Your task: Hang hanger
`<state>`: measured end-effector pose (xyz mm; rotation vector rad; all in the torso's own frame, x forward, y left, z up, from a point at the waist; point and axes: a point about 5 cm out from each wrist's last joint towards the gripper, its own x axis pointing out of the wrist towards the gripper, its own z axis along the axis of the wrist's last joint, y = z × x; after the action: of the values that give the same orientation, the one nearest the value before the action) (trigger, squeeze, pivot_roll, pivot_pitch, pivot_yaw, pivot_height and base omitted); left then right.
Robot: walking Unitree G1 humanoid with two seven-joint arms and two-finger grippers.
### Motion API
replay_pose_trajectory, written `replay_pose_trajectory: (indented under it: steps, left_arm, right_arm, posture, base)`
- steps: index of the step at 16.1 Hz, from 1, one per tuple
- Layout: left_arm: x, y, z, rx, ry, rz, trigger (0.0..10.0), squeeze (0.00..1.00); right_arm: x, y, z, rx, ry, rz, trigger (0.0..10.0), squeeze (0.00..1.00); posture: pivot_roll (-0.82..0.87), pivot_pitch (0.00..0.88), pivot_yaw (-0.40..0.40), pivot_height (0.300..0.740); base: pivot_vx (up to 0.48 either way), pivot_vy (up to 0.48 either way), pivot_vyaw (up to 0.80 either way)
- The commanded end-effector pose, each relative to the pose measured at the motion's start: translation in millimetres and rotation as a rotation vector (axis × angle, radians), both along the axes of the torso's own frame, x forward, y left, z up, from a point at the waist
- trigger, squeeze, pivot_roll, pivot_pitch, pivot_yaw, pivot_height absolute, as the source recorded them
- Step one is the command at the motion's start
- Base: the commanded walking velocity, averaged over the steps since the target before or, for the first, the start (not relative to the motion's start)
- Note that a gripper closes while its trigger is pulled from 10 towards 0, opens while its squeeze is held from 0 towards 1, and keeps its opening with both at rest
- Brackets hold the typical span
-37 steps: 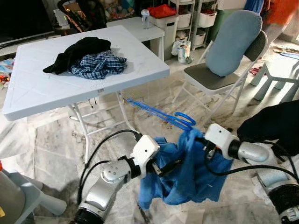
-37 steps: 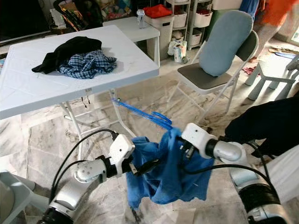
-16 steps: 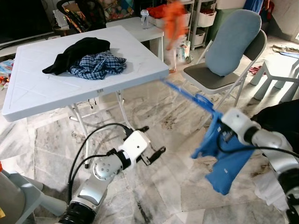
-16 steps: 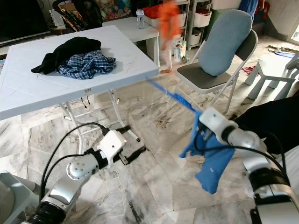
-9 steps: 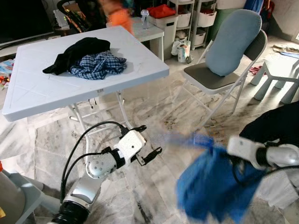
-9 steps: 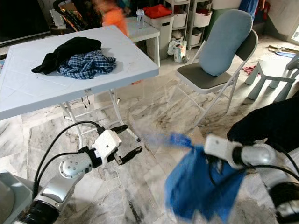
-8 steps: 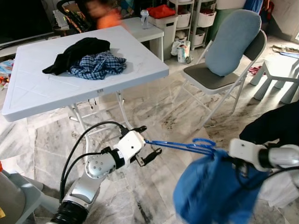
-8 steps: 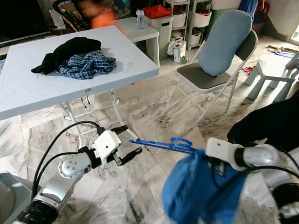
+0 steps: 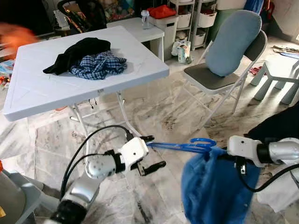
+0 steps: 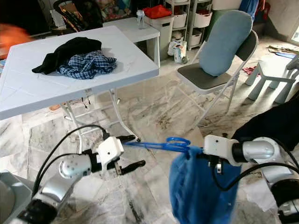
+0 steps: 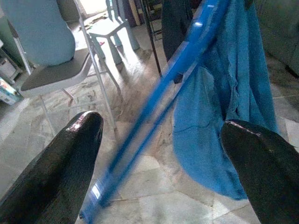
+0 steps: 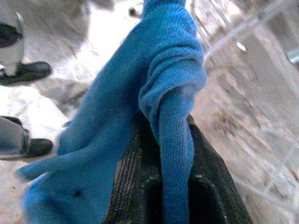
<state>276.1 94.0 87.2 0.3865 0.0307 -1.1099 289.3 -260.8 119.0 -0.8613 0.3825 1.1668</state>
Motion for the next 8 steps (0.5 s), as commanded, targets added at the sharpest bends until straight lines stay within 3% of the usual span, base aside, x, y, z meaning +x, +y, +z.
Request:
replay_pose_trajectory:
  steps: [1, 3, 8]
  left_arm:
    - [6.6, 2.5, 7, 0.02, -0.029, -0.021, 10.0, 0.0]
    - [14.9, 5.0, 14, 0.041, -0.067, -0.023, 10.0, 0.0]
    - [15.6, 2.3, 11, 0.033, -0.059, -0.015, 10.0, 0.0]
  right_arm:
    - [5.2, 8.5, 17, 0.03, -0.044, 0.071, 10.0, 0.0]
    - [10.0, 9.1, 17, -0.008, -0.049, 0.067, 10.0, 0.0]
    - [5.8, 21.6, 17, 0.067, -0.05, 0.116, 10.0, 0.0]
  posture:
    - [-0.17, 0.0, 0.024, 0.74]
    - [-0.17, 0.0, 0.023, 0.74]
    - [-0.17, 0.0, 0.022, 0.74]
  base:
    - [0.0, 0.0, 0.0]
    - [0.0, 0.0, 0.0]
    - [0.0, 0.0, 0.0]
